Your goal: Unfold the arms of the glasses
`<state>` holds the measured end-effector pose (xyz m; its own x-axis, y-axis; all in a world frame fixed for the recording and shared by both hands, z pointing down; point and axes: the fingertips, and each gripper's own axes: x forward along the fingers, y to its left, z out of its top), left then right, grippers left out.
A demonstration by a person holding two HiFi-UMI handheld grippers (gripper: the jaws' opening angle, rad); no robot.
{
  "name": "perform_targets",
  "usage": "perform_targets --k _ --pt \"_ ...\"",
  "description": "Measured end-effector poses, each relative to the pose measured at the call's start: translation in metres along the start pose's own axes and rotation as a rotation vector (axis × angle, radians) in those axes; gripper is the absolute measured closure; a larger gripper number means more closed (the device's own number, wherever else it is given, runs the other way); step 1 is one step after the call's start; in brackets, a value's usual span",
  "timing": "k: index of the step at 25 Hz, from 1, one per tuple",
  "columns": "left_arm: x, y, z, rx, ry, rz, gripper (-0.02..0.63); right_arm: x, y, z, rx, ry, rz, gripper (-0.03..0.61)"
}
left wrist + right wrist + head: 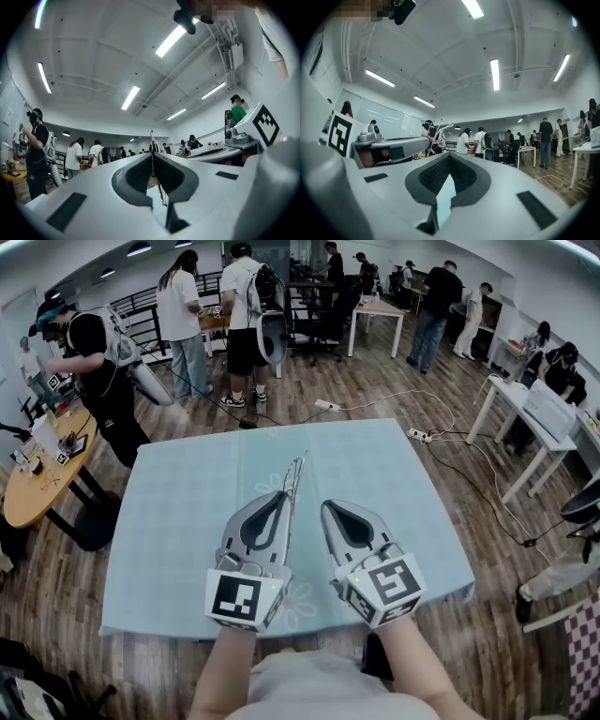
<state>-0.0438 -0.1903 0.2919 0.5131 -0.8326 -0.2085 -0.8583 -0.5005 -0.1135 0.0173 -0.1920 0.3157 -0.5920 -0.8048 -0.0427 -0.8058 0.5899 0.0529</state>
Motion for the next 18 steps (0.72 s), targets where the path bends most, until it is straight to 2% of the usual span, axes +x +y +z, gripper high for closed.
perform_targets --k 18 --pt "-0.0011 -0.0023 -0.0015 -0.051 0.020 -0.020 0.595 -0.0056 -0.0036 -0.0025 0.036 -0.015 0.007 0.571"
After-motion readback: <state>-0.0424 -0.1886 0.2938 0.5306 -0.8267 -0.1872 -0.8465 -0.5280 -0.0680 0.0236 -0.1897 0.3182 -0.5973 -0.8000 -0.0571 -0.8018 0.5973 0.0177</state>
